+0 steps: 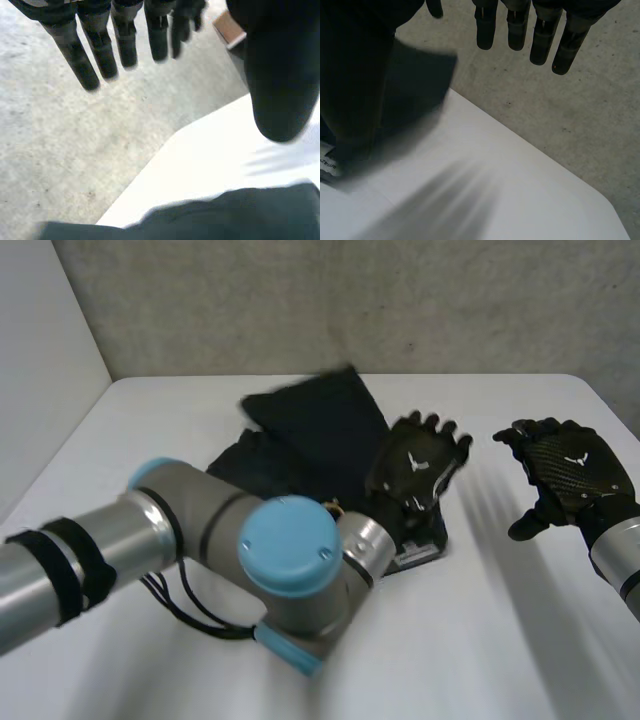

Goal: Fold the shorts.

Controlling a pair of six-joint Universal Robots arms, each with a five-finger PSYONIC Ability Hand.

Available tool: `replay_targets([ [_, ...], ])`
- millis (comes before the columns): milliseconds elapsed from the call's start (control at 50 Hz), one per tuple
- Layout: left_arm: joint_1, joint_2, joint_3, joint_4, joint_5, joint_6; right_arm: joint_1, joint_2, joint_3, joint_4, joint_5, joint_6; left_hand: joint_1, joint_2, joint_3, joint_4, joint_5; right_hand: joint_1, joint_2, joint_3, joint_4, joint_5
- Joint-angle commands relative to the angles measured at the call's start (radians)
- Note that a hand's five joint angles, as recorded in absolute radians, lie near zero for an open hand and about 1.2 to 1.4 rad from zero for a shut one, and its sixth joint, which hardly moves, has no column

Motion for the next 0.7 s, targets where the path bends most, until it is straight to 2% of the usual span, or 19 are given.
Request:
replay_targets([
  [20, -0.005, 0.118, -0.073, -0.028, -0.081, 0.155, 0.009, 0.0, 0.002, 0.002, -0.005, 0.001, -0.195, -0.231, -0.237, -0.225, -0.221, -0.027, -0.051, -0.036, -0.059, -0.07],
  [120, 0.026, 0.272, -0.172, -0.046, -0.115, 0.166, 0.013, 0.001, -0.002, 0.018, -0.006, 0.003, -0.195, -0.231, -0.237, -0.225, -0.221, -0.027, -0.051, -0.036, -0.059, -0.07],
  [180, 0.063, 0.363, -0.241, -0.106, -0.133, 0.165, 0.03, 0.004, -0.006, 0.034, -0.019, 0.018, -0.195, -0.231, -0.237, -0.225, -0.221, -0.027, -0.051, -0.036, -0.059, -0.07],
  [280, 0.147, 0.438, -0.345, -0.293, -0.178, 0.149, 0.091, 0.033, -0.041, 0.117, -0.078, 0.079, -0.17, -0.207, -0.213, -0.201, -0.196, -0.027, -0.051, -0.036, -0.059, -0.07],
  [380, 0.228, 0.474, -0.445, -0.395, -0.192, 0.087, 0.119, 0.139, -0.092, 0.133, -0.091, 0.097, -0.141, -0.178, -0.184, -0.172, -0.167, -0.027, -0.051, -0.036, -0.059, -0.07],
  [480, 0.303, 0.539, -0.544, -0.346, -0.181, 0.002, 0.203, 0.303, -0.187, 0.131, -0.053, 0.081, -0.138, -0.175, -0.181, -0.169, -0.164, -0.008, -0.032, -0.017, -0.04, -0.051],
  [560, 0.334, 0.624, -0.627, -0.269, -0.138, -0.05, 0.245, 0.431, -0.273, 0.124, 0.052, 0.044, -0.138, -0.175, -0.181, -0.169, -0.164, 0.08, 0.056, 0.07, 0.048, 0.037],
  [580, 0.337, 0.641, -0.647, -0.249, -0.126, -0.059, 0.249, 0.47, -0.306, 0.117, 0.1, 0.025, -0.138, -0.175, -0.181, -0.169, -0.164, 0.121, 0.097, 0.111, 0.089, 0.078],
  [620, 0.351, 0.693, -0.704, -0.185, -0.087, -0.085, 0.251, 0.503, -0.336, 0.111, 0.138, 0.002, -0.138, -0.175, -0.181, -0.169, -0.164, 0.176, 0.153, 0.167, 0.145, 0.134],
  [640, 0.354, 0.711, -0.724, -0.163, -0.074, -0.093, 0.253, 0.515, -0.348, 0.108, 0.151, -0.008, -0.138, -0.175, -0.181, -0.169, -0.164, 0.223, 0.199, 0.214, 0.192, 0.181],
  [700, 0.377, 0.773, -0.793, -0.079, -0.038, -0.118, 0.254, 0.552, -0.388, 0.087, 0.179, -0.043, -0.141, -0.178, -0.184, -0.172, -0.167, 0.56, 0.536, 0.551, 0.529, 0.518],
])
